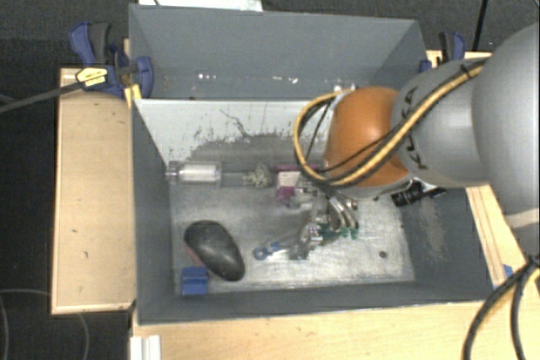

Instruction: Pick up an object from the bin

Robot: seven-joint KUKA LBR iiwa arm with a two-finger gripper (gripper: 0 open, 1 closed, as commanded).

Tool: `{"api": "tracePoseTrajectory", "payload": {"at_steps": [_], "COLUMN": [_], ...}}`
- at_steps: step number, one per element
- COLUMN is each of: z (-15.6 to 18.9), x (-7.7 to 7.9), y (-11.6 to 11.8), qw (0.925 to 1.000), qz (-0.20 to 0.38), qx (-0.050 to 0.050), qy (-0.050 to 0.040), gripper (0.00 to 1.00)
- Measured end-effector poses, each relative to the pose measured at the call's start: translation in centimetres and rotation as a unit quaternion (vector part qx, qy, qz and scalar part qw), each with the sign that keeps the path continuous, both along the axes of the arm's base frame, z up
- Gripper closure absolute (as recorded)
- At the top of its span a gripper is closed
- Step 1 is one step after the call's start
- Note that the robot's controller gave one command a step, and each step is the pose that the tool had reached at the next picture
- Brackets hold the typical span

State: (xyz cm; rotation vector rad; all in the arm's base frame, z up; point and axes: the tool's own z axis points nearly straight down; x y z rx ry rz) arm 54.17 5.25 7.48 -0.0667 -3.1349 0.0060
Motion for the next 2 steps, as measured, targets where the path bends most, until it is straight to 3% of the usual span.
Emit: {"api": "tracePoseTrajectory", "payload": {"at_steps": [1,2], "z": [-0.26,-0.1], "x": [1.28,1.29], "y": [0.53,0.81], "qw": [0.9955,0.9955], "qz": [-0.095,-0.094], "qx": [-0.001,0.001], "qy": [0.0054,0.007], "gripper": [0.0,1.0]}}
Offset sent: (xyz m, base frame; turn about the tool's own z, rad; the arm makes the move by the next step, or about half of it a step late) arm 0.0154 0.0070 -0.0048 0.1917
